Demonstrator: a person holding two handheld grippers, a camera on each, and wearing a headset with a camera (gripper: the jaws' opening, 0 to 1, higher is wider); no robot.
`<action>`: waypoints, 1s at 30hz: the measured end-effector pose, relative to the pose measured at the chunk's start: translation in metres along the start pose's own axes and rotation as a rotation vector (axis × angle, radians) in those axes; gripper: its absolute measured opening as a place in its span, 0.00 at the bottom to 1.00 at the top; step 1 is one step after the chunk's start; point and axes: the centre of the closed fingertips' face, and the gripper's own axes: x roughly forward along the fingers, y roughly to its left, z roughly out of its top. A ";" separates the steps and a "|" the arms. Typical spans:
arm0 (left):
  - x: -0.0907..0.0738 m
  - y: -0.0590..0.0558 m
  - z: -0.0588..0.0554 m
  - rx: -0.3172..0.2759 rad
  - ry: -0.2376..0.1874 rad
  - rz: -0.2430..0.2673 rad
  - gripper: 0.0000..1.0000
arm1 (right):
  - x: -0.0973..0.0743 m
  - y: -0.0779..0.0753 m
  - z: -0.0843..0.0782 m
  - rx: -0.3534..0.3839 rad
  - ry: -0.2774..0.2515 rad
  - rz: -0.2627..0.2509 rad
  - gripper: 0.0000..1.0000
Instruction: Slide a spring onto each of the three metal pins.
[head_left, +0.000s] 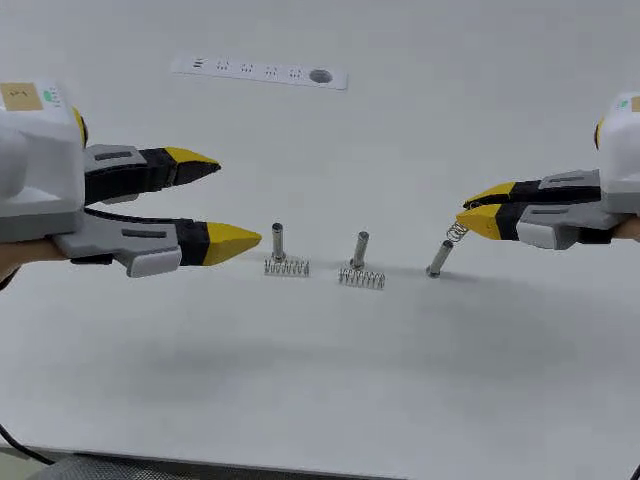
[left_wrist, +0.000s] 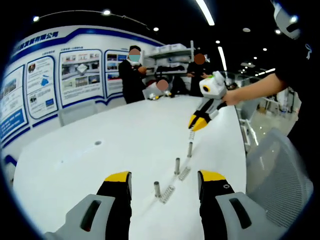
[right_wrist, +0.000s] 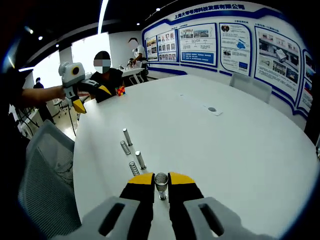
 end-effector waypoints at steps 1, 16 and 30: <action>-0.001 0.001 -0.001 -0.002 0.004 0.005 0.55 | 0.001 0.000 0.000 0.011 -0.002 0.005 0.11; -0.009 0.011 -0.008 -0.024 0.015 0.044 0.54 | 0.013 0.001 -0.017 0.006 0.044 0.011 0.11; -0.009 0.006 -0.009 -0.024 0.027 0.037 0.53 | 0.033 0.007 -0.038 -0.053 0.103 0.015 0.11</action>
